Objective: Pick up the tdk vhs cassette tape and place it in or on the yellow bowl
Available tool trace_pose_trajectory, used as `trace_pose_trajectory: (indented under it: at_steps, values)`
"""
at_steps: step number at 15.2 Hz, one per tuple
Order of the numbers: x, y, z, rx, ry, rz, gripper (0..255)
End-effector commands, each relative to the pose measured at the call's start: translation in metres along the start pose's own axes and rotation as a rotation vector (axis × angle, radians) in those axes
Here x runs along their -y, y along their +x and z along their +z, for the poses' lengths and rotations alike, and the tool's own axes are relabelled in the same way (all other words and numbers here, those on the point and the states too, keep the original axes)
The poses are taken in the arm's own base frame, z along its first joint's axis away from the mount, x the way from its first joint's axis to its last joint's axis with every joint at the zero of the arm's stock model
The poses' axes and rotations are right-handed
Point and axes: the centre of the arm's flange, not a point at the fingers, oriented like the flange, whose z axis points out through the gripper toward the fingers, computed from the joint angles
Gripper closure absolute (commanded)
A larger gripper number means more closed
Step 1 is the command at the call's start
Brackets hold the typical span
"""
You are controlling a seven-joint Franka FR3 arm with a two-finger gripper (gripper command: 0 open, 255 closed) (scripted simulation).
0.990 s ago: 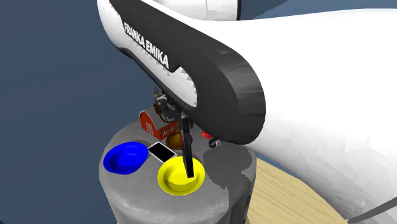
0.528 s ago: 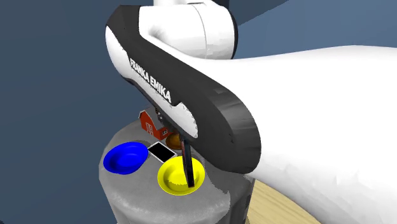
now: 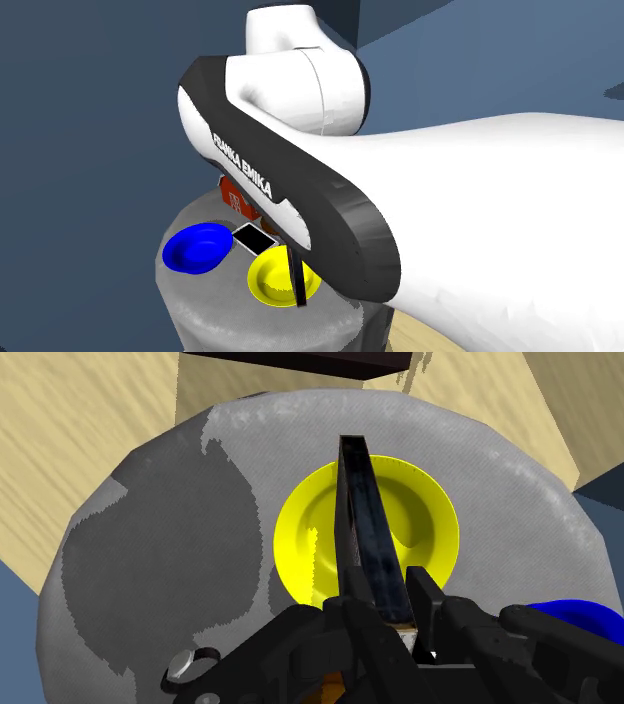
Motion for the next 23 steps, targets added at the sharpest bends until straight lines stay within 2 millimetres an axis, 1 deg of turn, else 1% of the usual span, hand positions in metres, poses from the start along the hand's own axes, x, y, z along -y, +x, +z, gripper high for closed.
trace_pose_trajectory:
  at_steps: [1,5,6,11,14,15,23]
  values:
    - [0.000,0.000,0.001,-0.001,0.000,0.000,255]
    - [0.000,0.000,0.001,-0.001,0.000,0.000,255]
    - [0.000,0.000,0.001,-0.001,0.000,0.000,0]
    - [0.000,0.000,0.001,-0.001,0.000,0.000,0]
    - [0.000,0.000,-0.039,-0.001,0.000,0.000,0]
    - [0.000,0.000,-0.049,-0.001,0.000,0.000,0]
    - [0.000,0.000,-0.049,-0.001,0.000,0.000,0]
